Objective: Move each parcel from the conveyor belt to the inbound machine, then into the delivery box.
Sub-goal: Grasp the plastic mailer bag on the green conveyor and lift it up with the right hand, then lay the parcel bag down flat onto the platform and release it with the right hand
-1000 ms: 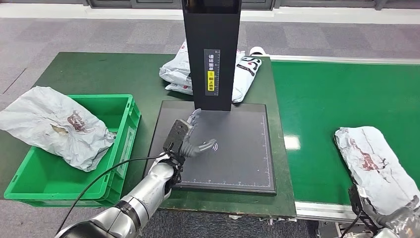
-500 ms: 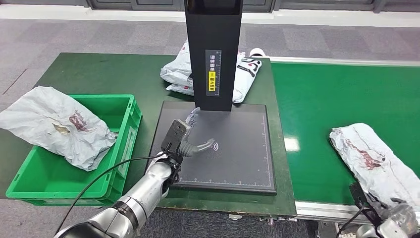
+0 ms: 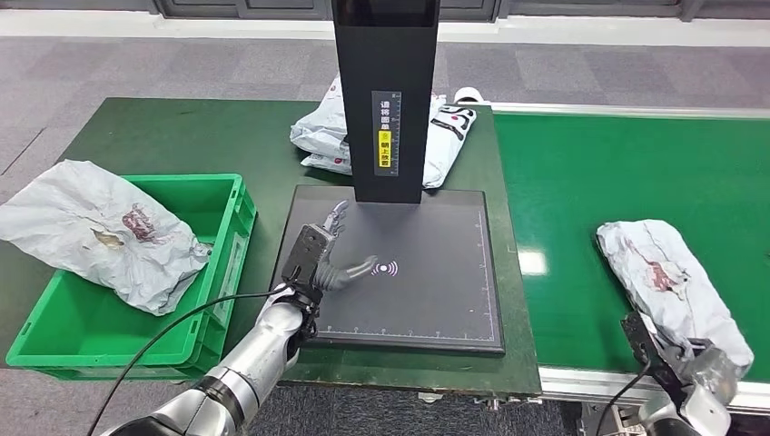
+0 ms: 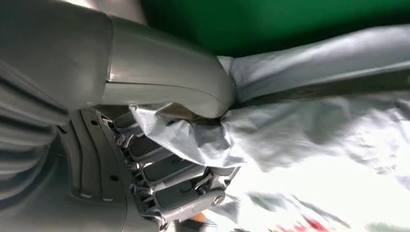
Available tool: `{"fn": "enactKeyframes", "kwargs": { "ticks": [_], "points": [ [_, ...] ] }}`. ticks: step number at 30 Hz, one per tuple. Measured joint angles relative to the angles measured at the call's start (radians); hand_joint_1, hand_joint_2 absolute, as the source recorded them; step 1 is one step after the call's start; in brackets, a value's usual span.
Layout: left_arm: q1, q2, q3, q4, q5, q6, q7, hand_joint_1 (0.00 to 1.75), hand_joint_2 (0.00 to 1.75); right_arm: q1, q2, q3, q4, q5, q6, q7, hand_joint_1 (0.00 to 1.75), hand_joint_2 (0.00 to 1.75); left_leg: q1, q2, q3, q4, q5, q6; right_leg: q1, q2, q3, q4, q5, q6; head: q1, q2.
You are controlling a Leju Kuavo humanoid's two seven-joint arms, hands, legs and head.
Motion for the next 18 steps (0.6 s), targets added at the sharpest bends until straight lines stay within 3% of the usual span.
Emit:
{"fn": "enactKeyframes", "kwargs": {
  "ticks": [4,6,10,15,18],
  "points": [
    [0.018,0.005,0.025,-0.022,-0.018,0.043,-0.010,0.00,1.75,-0.001,0.077,0.025,-0.092,-0.278,-0.112,-0.335,1.75,1.75,0.001,-0.002,0.007,0.000,0.002,-0.002,0.001,-0.001,-0.001,0.000,0.000,0.000,0.000,0.000],
    [0.028,0.007,0.039,-0.033,-0.031,0.057,-0.017,0.00,1.75,0.030,0.132,0.098,-0.205,-0.427,-0.121,-0.429,1.75,1.75,0.001,-0.003,0.007,0.000,0.002,-0.003,0.001,-0.002,-0.001,0.001,0.000,-0.001,0.000,0.000],
    [0.034,0.009,0.062,-0.046,-0.056,0.059,-0.028,0.00,1.75,0.124,0.224,0.335,-0.465,-0.561,-0.123,-0.474,1.75,1.75,0.001,-0.003,0.007,-0.002,0.002,-0.003,0.002,-0.002,-0.003,0.001,-0.001,-0.002,0.000,0.000],
    [0.034,0.012,0.069,-0.050,-0.074,0.067,-0.037,0.00,1.75,0.217,0.290,0.552,-0.695,-0.568,-0.124,-0.494,1.75,1.75,0.002,-0.005,0.006,-0.002,0.002,-0.003,0.001,-0.003,-0.003,0.001,-0.001,-0.002,0.000,0.000],
    [0.031,0.012,0.070,-0.048,-0.090,0.080,-0.048,0.00,1.75,0.256,0.307,0.671,-0.778,-0.530,-0.096,-0.433,1.75,1.75,0.002,-0.005,0.005,-0.002,0.002,-0.003,0.001,-0.004,-0.003,0.001,-0.002,-0.002,0.000,0.000]
  ]
}}
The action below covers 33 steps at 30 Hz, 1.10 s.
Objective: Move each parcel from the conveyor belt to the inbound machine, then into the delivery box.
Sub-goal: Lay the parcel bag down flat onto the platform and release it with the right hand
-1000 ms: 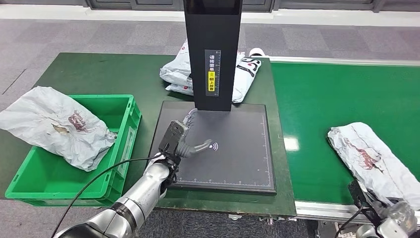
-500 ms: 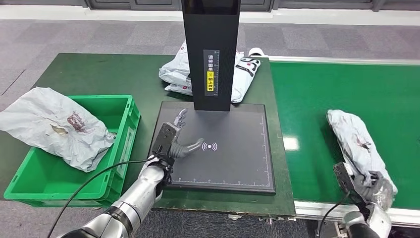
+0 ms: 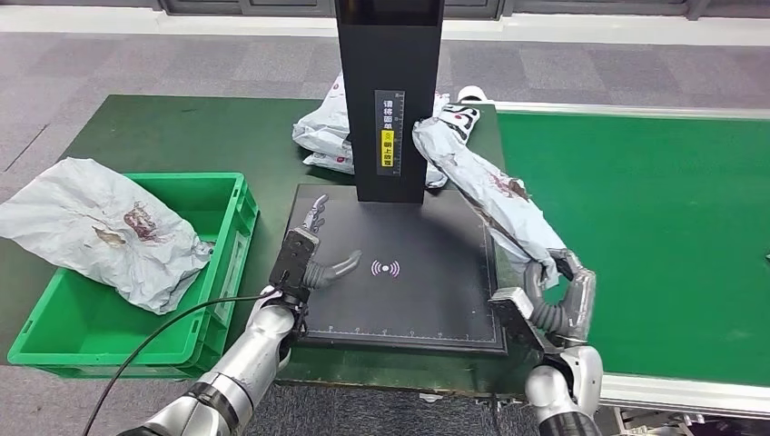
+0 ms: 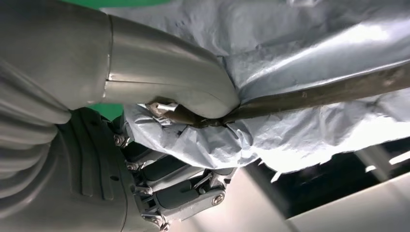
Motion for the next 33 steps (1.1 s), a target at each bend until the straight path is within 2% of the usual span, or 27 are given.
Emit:
{"fn": "enactKeyframes", "kwargs": {
  "ticks": [3,7,11,12,15,16,19,24,29,33],
  "points": [
    [-0.008,0.000,0.000,0.006,-0.011,0.006,-0.007,0.00,1.75,0.026,0.004,0.150,-0.052,0.034,0.046,0.093,1.75,1.75,0.000,0.002,0.000,0.000,0.000,0.000,0.000,0.001,-0.001,0.000,0.000,0.000,0.000,0.000],
    [-0.016,-0.001,0.000,0.013,-0.013,0.006,-0.009,0.00,1.75,0.037,0.001,0.267,-0.082,0.012,0.081,0.136,1.75,1.75,0.000,0.001,0.000,0.000,0.000,0.000,0.000,0.001,-0.001,0.000,0.000,0.000,0.000,0.000],
    [-0.027,0.000,0.000,0.020,-0.014,-0.004,-0.009,0.00,1.75,0.025,-0.024,0.360,-0.084,-0.011,0.275,0.211,1.75,1.75,0.000,0.002,0.000,0.000,0.000,0.000,0.000,0.001,-0.001,0.000,0.000,0.000,0.000,0.000],
    [-0.032,-0.001,-0.001,0.022,-0.013,-0.006,-0.008,0.00,1.75,0.020,-0.032,0.383,-0.077,-0.016,0.329,0.224,1.46,1.75,0.000,0.002,0.000,0.000,0.000,0.000,0.000,0.002,-0.001,0.000,0.000,0.000,0.000,0.000],
    [-0.045,-0.001,-0.002,0.027,-0.009,-0.006,-0.003,0.00,1.75,0.011,-0.059,0.446,-0.044,-0.036,0.462,0.251,0.15,1.75,-0.001,0.000,0.000,0.000,0.000,0.000,0.000,0.000,-0.001,0.000,0.000,0.000,0.000,0.000],
    [-0.049,-0.001,-0.002,0.029,-0.004,-0.006,-0.002,0.00,1.75,0.009,-0.070,0.464,-0.033,-0.039,0.495,0.264,0.00,1.75,-0.001,-0.001,-0.001,0.000,0.000,0.000,0.000,0.000,-0.001,0.000,0.000,0.000,0.000,0.000],
    [-0.056,0.000,-0.002,0.034,0.024,0.002,0.002,0.00,1.75,0.000,-0.103,0.511,-0.009,-0.039,0.562,0.318,0.00,1.75,-0.001,0.000,0.000,0.000,0.000,0.000,0.000,0.000,-0.001,0.000,0.000,0.000,0.000,0.000],
    [-0.059,0.001,-0.002,0.034,0.053,0.024,-0.001,0.00,1.75,-0.016,-0.132,0.547,0.000,-0.033,0.580,0.369,0.00,1.75,-0.001,0.000,0.001,0.000,0.000,0.000,0.000,0.000,0.000,0.000,0.000,0.000,0.000,0.000],
    [-0.059,0.002,0.003,0.026,0.071,0.061,-0.023,0.00,1.75,-0.022,-0.139,0.555,0.000,-0.030,0.553,0.392,0.00,1.75,-0.001,0.000,0.001,0.000,0.000,0.000,0.000,0.000,0.001,0.000,0.000,0.000,0.000,0.000],
    [-0.047,0.007,0.028,-0.005,0.107,0.124,-0.063,0.00,1.75,-0.024,-0.140,0.547,0.000,-0.037,0.485,0.384,0.00,1.75,-0.001,0.000,0.001,0.000,0.000,0.000,0.000,0.000,0.002,0.000,0.001,0.000,0.000,0.000]
  ]
}}
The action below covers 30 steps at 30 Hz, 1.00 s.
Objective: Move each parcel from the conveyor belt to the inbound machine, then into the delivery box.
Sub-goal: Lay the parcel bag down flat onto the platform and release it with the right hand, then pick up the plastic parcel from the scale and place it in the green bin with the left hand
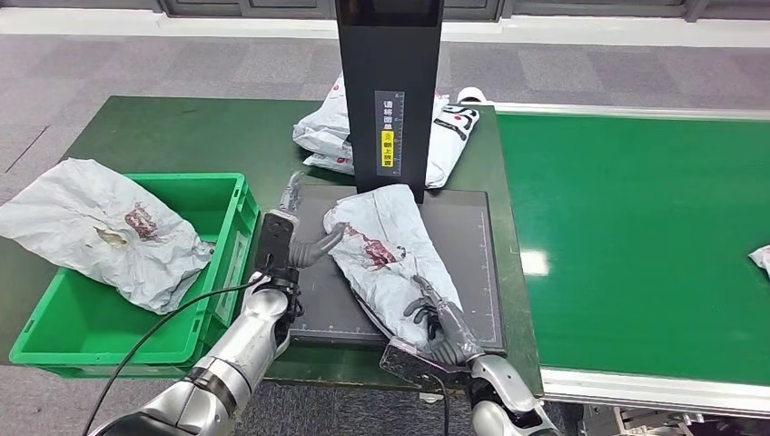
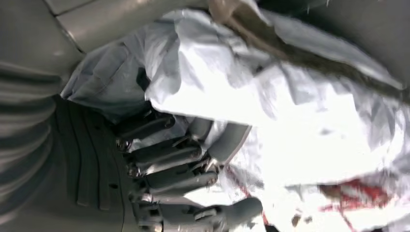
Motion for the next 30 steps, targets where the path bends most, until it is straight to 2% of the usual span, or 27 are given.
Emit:
{"fn": "enactKeyframes", "kwargs": {
  "ticks": [4,8,10,13,16,19,22,30],
  "points": [
    [0.029,0.006,0.015,-0.064,-0.013,0.055,-0.015,0.00,1.75,-0.007,0.008,-0.042,0.000,-0.072,-0.093,-0.069,0.00,1.75,0.000,0.000,0.000,0.000,0.000,0.000,0.000,0.000,0.000,0.000,0.000,0.000,0.000,0.000],
    [0.034,0.009,0.013,-0.080,-0.056,0.039,-0.016,0.00,1.75,-0.020,0.026,-0.102,0.000,-0.190,-0.160,-0.173,0.00,1.75,0.000,0.000,0.000,0.000,0.000,0.000,0.000,0.000,-0.001,0.000,0.000,0.000,0.000,0.000],
    [0.033,0.009,0.005,-0.076,-0.079,0.004,-0.016,0.00,1.75,-0.020,0.034,-0.131,0.000,-0.280,-0.193,-0.252,0.00,1.75,0.000,0.000,0.000,0.000,0.000,0.000,0.000,0.000,-0.001,0.000,0.000,0.000,0.000,0.000],
    [0.031,0.010,-0.029,-0.050,-0.126,-0.094,-0.016,0.00,1.75,-0.026,0.046,-0.189,0.005,-0.486,-0.236,-0.418,0.00,1.75,0.000,0.000,0.000,0.000,0.000,0.000,0.000,0.000,-0.001,0.000,0.000,0.000,0.000,0.000],
    [0.026,0.010,-0.071,-0.021,-0.176,-0.176,-0.016,0.00,1.75,-0.034,0.049,-0.240,0.027,-0.692,-0.210,-0.529,0.00,1.75,0.000,0.000,0.000,0.000,0.000,0.000,-0.001,0.000,-0.001,0.000,0.000,0.000,0.000,0.000],
    [0.020,0.012,-0.113,0.000,-0.215,-0.229,-0.016,0.00,1.75,-0.035,0.050,-0.279,0.049,-0.850,-0.136,-0.564,0.00,1.75,-0.001,0.000,0.000,0.000,0.000,0.000,-0.001,0.000,-0.001,0.000,0.000,0.000,0.000,0.000],
    [0.011,0.018,-0.159,0.014,-0.256,-0.270,-0.016,0.00,1.75,-0.042,0.050,-0.308,0.075,-0.937,-0.076,-0.566,0.00,1.75,-0.001,0.000,-0.001,0.000,0.000,0.000,-0.001,0.000,-0.001,0.000,0.000,0.000,0.000,0.000],
    [-0.007,0.030,-0.226,0.042,-0.286,-0.299,-0.016,0.00,1.75,-0.066,0.050,-0.344,0.123,-0.987,-0.037,-0.562,0.00,1.75,-0.001,0.000,-0.001,0.000,0.000,0.000,0.000,0.000,-0.001,0.000,0.000,0.000,0.000,0.000]
  ]
}}
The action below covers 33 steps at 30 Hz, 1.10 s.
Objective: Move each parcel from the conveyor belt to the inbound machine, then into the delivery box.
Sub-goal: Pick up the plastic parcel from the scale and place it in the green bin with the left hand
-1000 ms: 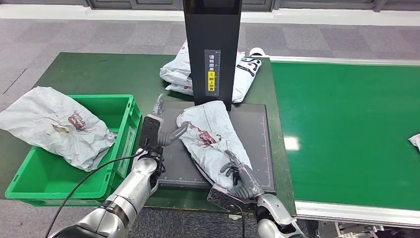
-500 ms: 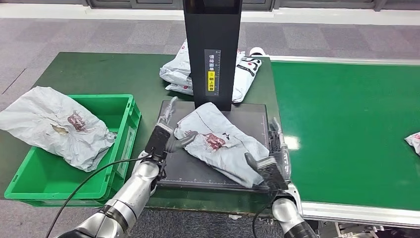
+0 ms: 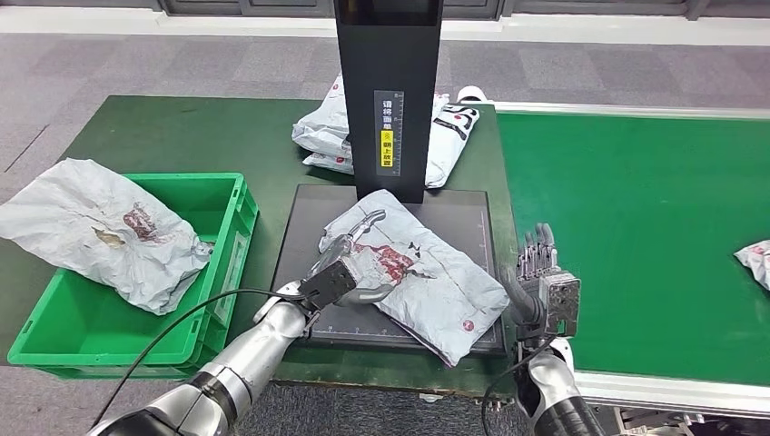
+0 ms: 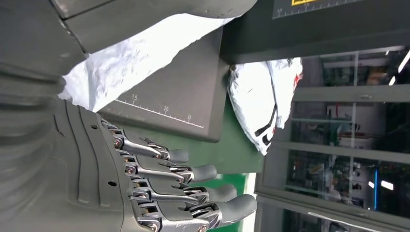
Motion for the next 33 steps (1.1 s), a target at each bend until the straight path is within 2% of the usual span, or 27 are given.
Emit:
{"fn": "enactKeyframes", "kwargs": {
  "ticks": [3,7,9,11,16,20,23,33],
  "points": [
    [-0.008,0.003,-0.028,0.014,-0.046,-0.040,0.000,0.00,1.75,-0.005,0.000,-0.006,0.012,-0.024,0.015,0.001,0.00,1.75,0.000,0.000,0.000,0.000,0.000,0.000,0.000,0.000,0.000,0.000,0.000,0.000,0.000,0.000],
    [-0.032,0.007,-0.121,0.060,-0.231,-0.092,0.057,1.72,1.75,-0.026,0.000,-0.016,0.036,-0.051,0.031,0.004,0.00,1.75,0.000,0.000,0.000,0.000,0.000,0.000,-0.001,0.000,0.000,0.000,0.000,0.000,0.000,0.000],
    [-0.041,0.008,-0.180,0.087,-0.319,-0.066,0.114,1.75,1.75,-0.036,0.001,-0.023,0.045,-0.056,0.034,0.010,0.00,1.75,0.000,0.000,0.000,0.000,0.000,0.000,-0.001,0.000,0.000,0.000,0.000,0.000,0.000,0.000],
    [-0.049,0.008,-0.220,0.106,-0.373,0.005,0.170,1.75,1.75,-0.036,0.002,-0.031,0.047,-0.054,0.031,0.020,0.00,1.75,0.000,0.000,0.000,0.000,0.000,0.000,-0.001,0.000,0.000,0.000,0.000,0.000,0.000,0.000],
    [-0.060,0.010,-0.238,0.126,-0.468,0.331,0.304,1.75,1.75,0.000,0.008,-0.047,0.022,-0.037,0.015,0.047,0.00,1.75,0.000,0.000,0.000,0.000,0.000,0.000,0.000,0.000,0.000,0.000,0.000,0.000,0.000,0.000],
    [-0.072,0.012,-0.225,0.126,-0.515,0.493,0.357,1.75,1.75,0.022,0.013,-0.050,0.002,-0.036,0.009,0.051,0.00,1.75,0.000,0.000,0.000,0.000,0.000,0.000,0.000,0.000,0.000,0.000,0.000,0.000,0.000,0.000],
    [-0.082,0.012,-0.204,0.126,-0.531,0.533,0.370,1.75,1.75,0.031,0.017,-0.051,-0.006,-0.037,0.006,0.053,0.00,1.75,0.000,0.000,0.000,0.000,0.000,0.000,0.000,0.000,0.000,0.000,0.000,0.000,0.000,0.000],
    [-0.087,0.012,-0.184,0.125,-0.537,0.540,0.372,1.75,1.75,0.034,0.020,-0.056,-0.011,-0.037,0.006,0.053,0.00,1.75,0.000,0.000,0.000,0.000,0.000,0.000,0.000,0.000,0.000,0.000,0.000,0.000,0.000,0.000]
  ]
}}
